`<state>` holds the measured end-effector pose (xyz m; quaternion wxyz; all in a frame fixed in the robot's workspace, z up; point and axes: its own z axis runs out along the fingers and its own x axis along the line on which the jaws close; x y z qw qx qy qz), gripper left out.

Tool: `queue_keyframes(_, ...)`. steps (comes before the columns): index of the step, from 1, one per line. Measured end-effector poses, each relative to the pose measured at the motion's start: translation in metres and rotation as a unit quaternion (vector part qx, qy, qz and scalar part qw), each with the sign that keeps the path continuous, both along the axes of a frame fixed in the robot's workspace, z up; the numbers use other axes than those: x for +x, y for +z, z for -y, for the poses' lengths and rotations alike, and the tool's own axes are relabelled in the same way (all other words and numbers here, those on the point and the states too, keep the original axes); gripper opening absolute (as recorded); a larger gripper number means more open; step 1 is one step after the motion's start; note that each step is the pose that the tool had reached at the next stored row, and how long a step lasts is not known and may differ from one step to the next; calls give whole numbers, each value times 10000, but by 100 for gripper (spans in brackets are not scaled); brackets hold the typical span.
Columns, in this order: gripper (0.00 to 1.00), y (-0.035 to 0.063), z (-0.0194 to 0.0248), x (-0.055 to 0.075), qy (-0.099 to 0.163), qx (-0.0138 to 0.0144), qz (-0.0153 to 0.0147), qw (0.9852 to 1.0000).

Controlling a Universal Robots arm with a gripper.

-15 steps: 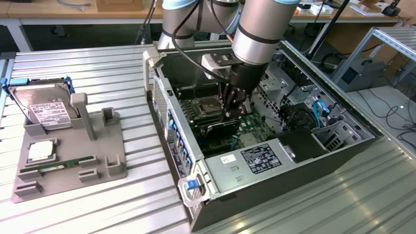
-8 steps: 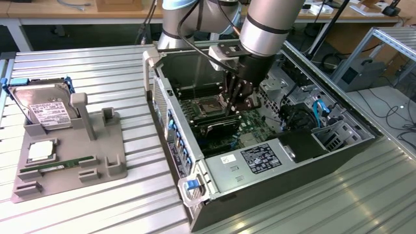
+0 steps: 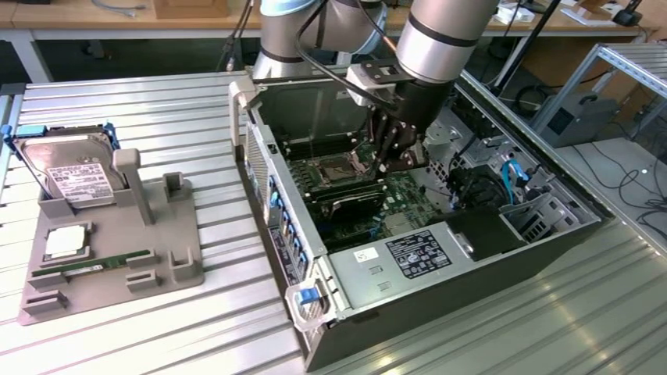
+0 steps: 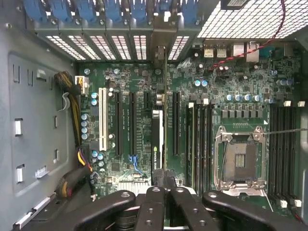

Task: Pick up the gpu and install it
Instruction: 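Press down on the gpu until it lock into place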

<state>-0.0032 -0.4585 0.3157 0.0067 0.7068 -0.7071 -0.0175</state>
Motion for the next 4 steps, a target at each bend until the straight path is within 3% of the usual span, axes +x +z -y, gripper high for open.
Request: queue_keyframes(4,11,0,0,0,0,0,0,10000)
